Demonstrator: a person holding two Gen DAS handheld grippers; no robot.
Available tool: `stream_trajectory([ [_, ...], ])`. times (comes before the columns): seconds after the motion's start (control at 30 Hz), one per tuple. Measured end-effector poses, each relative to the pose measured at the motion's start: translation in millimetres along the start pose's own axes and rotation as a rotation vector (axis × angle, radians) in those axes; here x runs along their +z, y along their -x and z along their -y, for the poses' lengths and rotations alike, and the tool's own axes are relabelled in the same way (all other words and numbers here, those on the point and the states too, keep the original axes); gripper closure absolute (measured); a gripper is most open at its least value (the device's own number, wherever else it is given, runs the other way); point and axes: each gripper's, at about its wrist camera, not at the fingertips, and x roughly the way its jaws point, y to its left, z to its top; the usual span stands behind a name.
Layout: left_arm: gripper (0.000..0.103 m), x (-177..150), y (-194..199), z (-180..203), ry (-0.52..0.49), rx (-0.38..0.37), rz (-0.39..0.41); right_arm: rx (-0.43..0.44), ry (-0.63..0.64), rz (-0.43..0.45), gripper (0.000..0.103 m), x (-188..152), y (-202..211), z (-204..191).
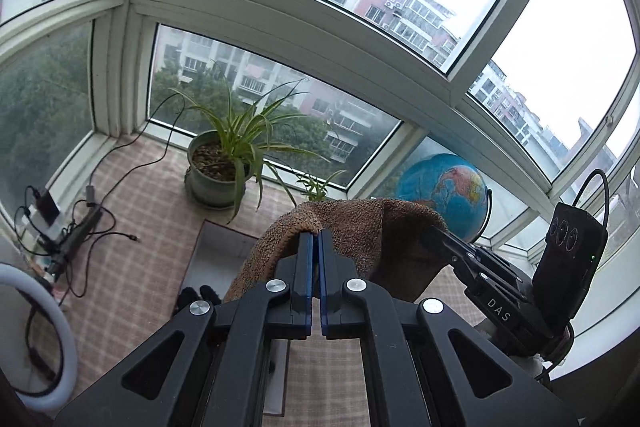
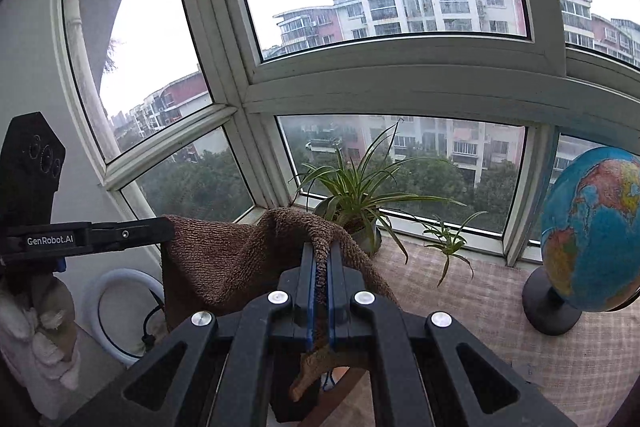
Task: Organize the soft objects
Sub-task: 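Lift the brown towel with both grippers and carry it over the box, then open both grippers to release the brown towel into the box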
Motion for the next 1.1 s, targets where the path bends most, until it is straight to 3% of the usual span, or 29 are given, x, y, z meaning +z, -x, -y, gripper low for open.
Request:
stream_trajectory([
  [0.27,0.102,1,-25,-36,0.053,-0.019,-0.058,-0.031,0.010,-0.054,0.099,4,-52,-16],
  [0.43,0.102,-7,-48,-39,0.024,-0.024,-0.131,-0.051,0.021,-0.101,0.099,-1,-80,-17],
  [0.5,0.095,-8,-55,-42,0.018,0.012,-0.127,-0.061,0.024,-0.123,0.097,-4,-91,-16],
  [0.57,0.082,-8,-65,-49,0.037,0.013,-0.137,-0.062,0.007,-0.148,0.095,-7,-102,-11],
  [0.63,0.049,-10,-75,-55,0.053,0.020,-0.165,-0.047,-0.012,-0.180,0.086,-11,-114,-6],
  [0.7,0.041,-11,-81,-57,0.052,0.053,-0.161,-0.055,-0.015,-0.189,0.046,-14,-120,-3],
  [0.73,0.041,-12,-83,-59,0.051,0.056,-0.163,-0.063,-0.010,-0.176,0.041,-16,-120,-3],
  [0.93,0.041,-19,-92,-67,0.071,0.051,-0.186,-0.080,0.019,-0.168,0.040,-20,-117,-1],
  [1.1,0.041,-27,-95,-65,0.064,0.055,-0.200,-0.083,0.006,-0.162,0.032,-23,-109,10],
])
